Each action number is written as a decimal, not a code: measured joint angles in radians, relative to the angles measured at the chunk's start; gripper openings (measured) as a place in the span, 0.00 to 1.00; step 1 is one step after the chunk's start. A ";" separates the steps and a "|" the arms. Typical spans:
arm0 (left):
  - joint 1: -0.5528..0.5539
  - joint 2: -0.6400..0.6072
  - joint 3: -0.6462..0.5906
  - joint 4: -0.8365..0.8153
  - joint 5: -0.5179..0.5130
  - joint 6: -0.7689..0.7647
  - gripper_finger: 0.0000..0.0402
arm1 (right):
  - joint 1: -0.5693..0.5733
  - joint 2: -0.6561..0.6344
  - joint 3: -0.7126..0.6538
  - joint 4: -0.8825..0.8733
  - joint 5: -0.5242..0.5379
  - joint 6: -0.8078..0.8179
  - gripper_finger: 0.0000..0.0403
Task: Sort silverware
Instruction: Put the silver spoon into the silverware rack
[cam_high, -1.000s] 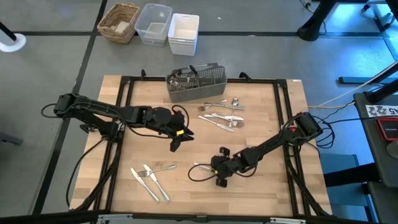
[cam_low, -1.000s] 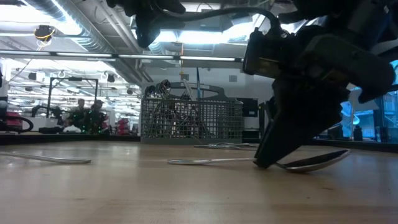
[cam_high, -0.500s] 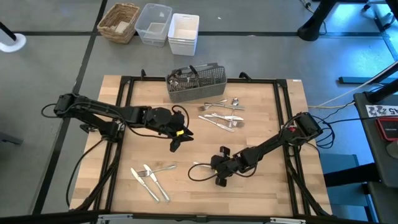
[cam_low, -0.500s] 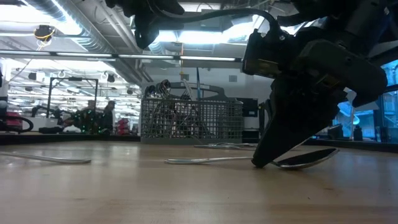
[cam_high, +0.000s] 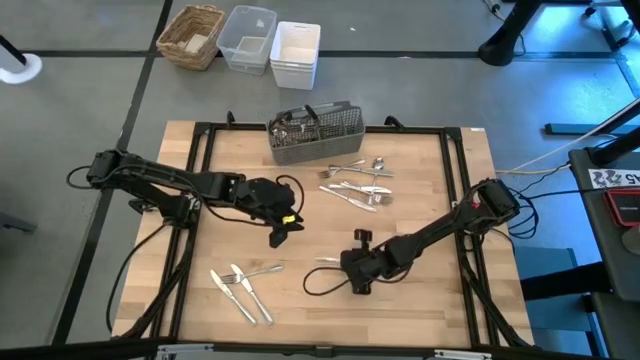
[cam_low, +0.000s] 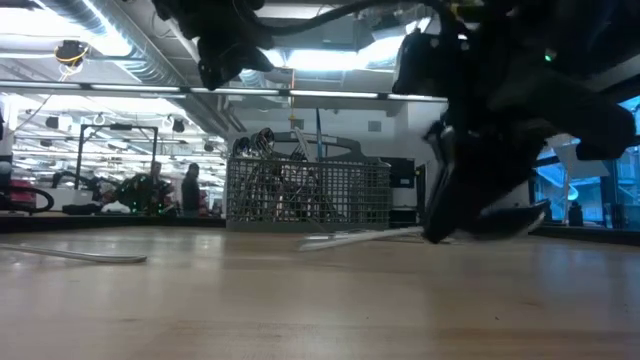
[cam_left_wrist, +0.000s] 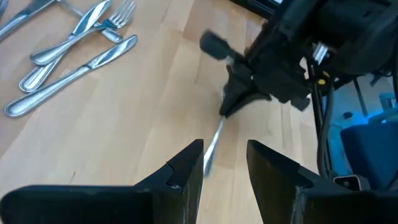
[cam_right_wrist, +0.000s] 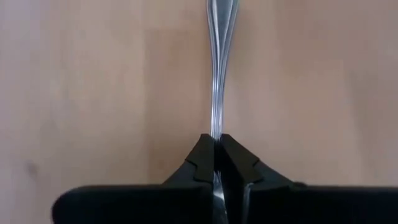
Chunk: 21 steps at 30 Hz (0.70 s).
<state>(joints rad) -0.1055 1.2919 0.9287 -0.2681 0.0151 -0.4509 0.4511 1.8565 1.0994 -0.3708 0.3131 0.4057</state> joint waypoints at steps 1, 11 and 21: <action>0.000 0.000 0.000 0.000 0.000 0.009 0.29 | 0.000 0.000 0.027 -0.061 0.017 -0.030 0.02; 0.037 -0.039 0.000 -0.091 -0.007 0.009 0.29 | -0.090 -0.001 0.310 -0.425 0.220 -0.399 0.02; 0.061 -0.289 -0.062 -0.257 -0.232 0.010 0.29 | -0.354 -0.002 0.510 -0.409 0.381 -0.944 0.01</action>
<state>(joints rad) -0.0448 1.0032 0.8664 -0.5254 -0.2171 -0.4412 0.0973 1.8549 1.6098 -0.7796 0.6938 -0.5383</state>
